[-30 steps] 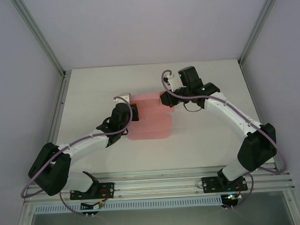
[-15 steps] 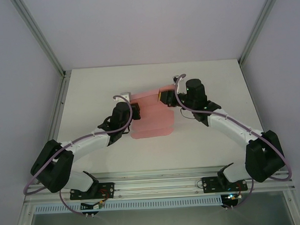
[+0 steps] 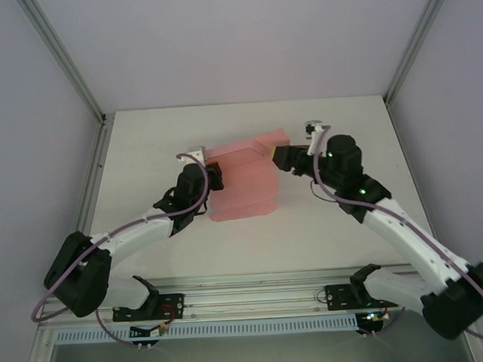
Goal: Assemble paper box
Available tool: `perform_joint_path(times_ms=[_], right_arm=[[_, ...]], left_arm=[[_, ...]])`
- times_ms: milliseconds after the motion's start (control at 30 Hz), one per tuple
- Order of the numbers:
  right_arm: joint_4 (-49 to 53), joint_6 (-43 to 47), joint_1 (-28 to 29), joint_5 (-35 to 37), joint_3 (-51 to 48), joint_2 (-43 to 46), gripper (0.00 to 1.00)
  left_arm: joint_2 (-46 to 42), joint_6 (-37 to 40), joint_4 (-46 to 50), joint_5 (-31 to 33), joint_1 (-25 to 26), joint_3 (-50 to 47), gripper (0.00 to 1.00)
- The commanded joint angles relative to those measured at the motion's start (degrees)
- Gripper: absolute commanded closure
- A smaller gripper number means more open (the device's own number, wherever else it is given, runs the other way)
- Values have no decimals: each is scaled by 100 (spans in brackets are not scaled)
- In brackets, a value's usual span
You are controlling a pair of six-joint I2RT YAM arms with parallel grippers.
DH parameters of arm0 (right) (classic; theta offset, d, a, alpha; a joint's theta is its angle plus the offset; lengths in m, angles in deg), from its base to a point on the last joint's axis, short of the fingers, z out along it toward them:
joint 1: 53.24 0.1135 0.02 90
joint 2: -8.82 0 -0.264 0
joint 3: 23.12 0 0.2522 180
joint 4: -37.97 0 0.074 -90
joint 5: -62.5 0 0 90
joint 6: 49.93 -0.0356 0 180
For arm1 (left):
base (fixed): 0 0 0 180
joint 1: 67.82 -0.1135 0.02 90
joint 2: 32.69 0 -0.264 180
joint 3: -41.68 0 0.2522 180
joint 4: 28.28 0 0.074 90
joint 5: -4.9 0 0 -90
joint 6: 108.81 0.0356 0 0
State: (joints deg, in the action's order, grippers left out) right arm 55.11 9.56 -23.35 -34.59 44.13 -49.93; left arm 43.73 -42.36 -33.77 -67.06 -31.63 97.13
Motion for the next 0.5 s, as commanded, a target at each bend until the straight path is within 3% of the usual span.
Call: perform_joint_path(times_ms=[0,100,167,333,467], right_arm=[[1061,255,-16,961,-316,589,25],[1424,106,-238,1396,-694,1091,8],[1422,44,-493,1086,-936,1326,0],[781,-52,-941,-446,-1236,1197,0],[233,-137,-1066,-1065,-1185,682,0]], left_arm=[[-390,-21,-170,-20,-45,-122,100],[-588,-45,-240,-232,-69,-176,100],[-717,-86,-283,-411,-83,-205,100],[-913,-158,-430,-756,-94,-258,100],[-1022,-217,-604,-932,-94,-329,100]])
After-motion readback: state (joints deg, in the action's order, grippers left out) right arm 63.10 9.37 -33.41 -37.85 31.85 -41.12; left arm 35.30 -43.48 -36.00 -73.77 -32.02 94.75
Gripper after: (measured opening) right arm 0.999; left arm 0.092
